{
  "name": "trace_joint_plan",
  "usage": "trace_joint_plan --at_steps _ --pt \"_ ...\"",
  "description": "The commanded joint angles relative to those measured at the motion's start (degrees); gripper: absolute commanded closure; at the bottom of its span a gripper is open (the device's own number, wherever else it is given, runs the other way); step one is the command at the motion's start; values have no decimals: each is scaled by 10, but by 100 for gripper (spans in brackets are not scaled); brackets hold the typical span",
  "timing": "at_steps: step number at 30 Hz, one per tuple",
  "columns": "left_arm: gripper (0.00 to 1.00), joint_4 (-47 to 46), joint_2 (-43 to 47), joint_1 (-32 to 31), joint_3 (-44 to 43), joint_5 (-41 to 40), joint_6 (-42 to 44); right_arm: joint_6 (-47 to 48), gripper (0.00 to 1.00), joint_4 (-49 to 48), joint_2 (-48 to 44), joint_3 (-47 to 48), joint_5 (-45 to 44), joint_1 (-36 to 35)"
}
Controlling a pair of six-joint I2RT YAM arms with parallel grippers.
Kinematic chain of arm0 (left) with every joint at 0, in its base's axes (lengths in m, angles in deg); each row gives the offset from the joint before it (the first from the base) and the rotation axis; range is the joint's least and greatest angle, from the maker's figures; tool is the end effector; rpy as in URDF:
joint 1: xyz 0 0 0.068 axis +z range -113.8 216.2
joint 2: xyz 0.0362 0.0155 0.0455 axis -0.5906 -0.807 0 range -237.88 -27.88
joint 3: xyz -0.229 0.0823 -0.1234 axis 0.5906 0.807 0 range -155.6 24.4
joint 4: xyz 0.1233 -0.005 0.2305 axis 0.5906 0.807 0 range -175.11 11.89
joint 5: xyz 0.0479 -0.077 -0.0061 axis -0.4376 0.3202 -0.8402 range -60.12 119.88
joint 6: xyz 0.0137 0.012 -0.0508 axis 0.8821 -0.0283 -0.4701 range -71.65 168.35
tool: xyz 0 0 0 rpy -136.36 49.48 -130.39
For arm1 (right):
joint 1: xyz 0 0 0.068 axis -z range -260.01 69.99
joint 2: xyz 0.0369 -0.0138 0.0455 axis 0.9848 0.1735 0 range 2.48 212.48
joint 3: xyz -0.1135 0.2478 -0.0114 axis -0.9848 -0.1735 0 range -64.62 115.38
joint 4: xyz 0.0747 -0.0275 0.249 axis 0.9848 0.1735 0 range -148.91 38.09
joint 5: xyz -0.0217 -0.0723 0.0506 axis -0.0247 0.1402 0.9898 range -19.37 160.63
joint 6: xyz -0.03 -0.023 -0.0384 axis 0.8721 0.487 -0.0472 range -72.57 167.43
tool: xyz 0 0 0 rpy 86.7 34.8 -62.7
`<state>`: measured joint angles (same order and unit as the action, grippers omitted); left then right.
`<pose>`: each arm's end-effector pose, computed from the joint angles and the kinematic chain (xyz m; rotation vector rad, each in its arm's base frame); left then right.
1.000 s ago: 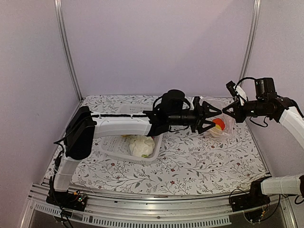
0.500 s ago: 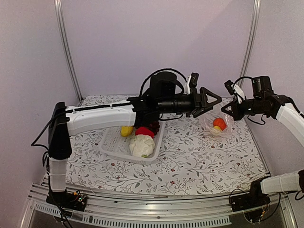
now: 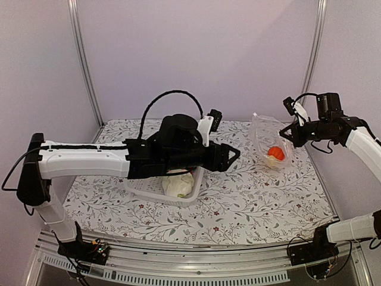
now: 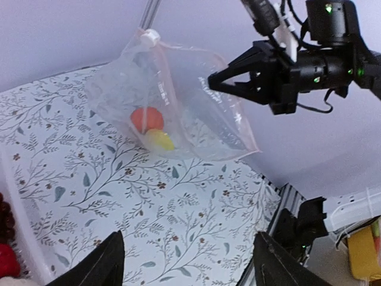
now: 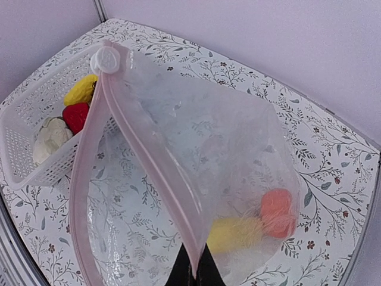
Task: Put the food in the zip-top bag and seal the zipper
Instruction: Place the fake fruit in the zipper food storage bag, then pick up the fake vegetable from the bin.
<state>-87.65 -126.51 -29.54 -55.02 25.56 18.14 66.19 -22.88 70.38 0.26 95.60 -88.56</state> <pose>0.1733 -0.3779 0.3191 0.5586 1.9290 -1.0593 0.2459 0.0522 0.3382 -0.7429 2.0770 0.3909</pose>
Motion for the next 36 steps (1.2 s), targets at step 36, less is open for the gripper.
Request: trace_joint_plan --at_steps 36 --pt "15 178 54 282 180 103 53 2 100 -13 -30 -28 -17 9"
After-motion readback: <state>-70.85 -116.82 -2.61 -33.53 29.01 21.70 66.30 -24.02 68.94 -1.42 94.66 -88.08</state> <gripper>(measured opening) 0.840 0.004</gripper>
